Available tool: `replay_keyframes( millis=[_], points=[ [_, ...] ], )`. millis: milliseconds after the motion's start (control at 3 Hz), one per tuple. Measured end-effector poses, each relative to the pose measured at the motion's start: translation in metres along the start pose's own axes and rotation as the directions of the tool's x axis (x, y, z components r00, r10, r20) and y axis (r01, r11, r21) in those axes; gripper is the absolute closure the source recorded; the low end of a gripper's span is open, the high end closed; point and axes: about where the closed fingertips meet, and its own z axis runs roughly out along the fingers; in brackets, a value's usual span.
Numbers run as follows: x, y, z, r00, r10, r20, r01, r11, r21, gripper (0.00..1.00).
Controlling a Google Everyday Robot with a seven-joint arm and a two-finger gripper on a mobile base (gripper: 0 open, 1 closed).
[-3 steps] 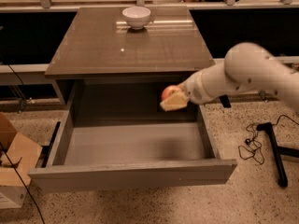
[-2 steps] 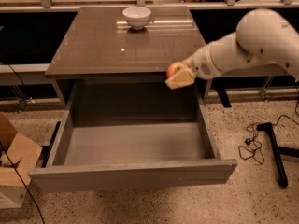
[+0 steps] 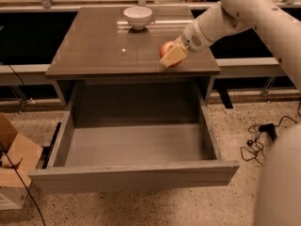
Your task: Pick apple from top drawer and place on counter
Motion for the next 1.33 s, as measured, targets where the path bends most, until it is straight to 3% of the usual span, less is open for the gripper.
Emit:
replay_keyframes(
  millis=[333,1000,1333],
  points=[
    [-0.026,-0.027,0.02,0.999,0.028,0.034,-0.028,0.9994,-0.022,1.0],
    [-0.082,-0.071,0.021,0.985,0.069,0.161,-0.072,0.9972,0.017,0.59],
    [-0.087,-0.073,0.019,0.983,0.063,0.17,-0.068,0.9974,0.023,0.36]
  ],
)
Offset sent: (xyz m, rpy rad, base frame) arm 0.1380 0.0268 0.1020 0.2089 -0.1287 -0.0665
